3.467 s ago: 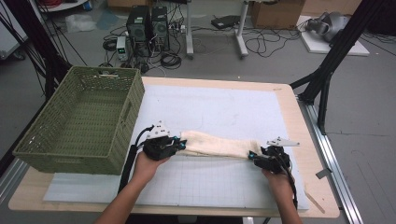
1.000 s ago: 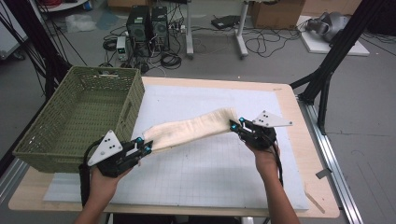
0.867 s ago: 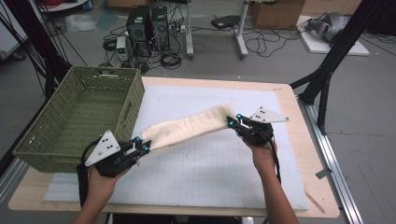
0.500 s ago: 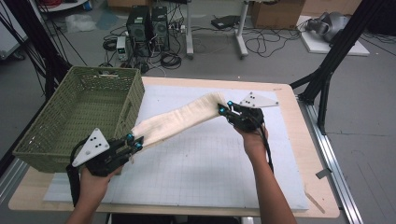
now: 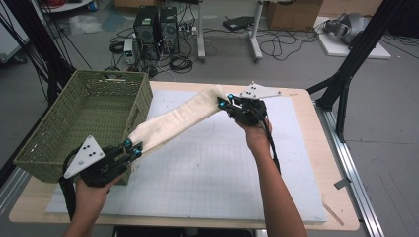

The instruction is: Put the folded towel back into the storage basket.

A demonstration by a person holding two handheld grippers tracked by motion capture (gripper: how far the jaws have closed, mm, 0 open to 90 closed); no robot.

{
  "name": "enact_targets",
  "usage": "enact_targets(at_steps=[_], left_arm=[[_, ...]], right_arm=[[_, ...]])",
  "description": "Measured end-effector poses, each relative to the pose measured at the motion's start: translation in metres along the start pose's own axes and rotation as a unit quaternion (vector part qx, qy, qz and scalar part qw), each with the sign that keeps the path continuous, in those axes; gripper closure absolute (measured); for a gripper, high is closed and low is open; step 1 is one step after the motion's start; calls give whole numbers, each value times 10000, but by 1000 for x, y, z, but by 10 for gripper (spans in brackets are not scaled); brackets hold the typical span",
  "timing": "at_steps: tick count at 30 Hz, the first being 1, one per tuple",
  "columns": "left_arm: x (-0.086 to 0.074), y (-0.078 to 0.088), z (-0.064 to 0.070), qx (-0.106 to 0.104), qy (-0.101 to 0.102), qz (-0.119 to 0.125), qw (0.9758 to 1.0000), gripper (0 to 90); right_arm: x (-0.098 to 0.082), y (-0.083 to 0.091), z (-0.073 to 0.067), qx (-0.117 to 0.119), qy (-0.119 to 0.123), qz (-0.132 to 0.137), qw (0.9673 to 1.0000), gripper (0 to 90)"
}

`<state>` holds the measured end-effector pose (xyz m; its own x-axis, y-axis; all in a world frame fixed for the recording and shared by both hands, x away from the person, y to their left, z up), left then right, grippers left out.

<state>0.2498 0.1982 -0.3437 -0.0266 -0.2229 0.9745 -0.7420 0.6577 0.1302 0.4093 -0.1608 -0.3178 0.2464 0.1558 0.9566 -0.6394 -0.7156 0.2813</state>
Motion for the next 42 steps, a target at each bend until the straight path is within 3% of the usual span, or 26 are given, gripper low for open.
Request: enact_targets(at_steps=[13, 16, 42], left_arm=[[4, 21, -20, 351, 149, 139, 9992, 819], [5, 26, -24, 435, 110, 59, 9990, 819], [-3, 58, -51, 1044, 405, 35, 9937, 819]], right_arm=[[29, -35, -13, 231, 154, -70, 9996, 816], [36, -45, -17, 285, 172, -67, 9994, 816], [80, -141, -51, 523, 340, -151, 9979, 816]])
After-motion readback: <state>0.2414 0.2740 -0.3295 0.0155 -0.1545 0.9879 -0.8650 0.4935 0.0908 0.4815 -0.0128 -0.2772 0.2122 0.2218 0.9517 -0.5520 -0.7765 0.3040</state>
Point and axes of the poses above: each handheld gripper's, and its own axes: y roughly backward along the jaws, x roughly out of its top, z roughly to its right, the point moved 2 cm from there along -y, roughly forward along the jaws, and after that the axes turned 9 degrees about -y, right-handed, at the moved point
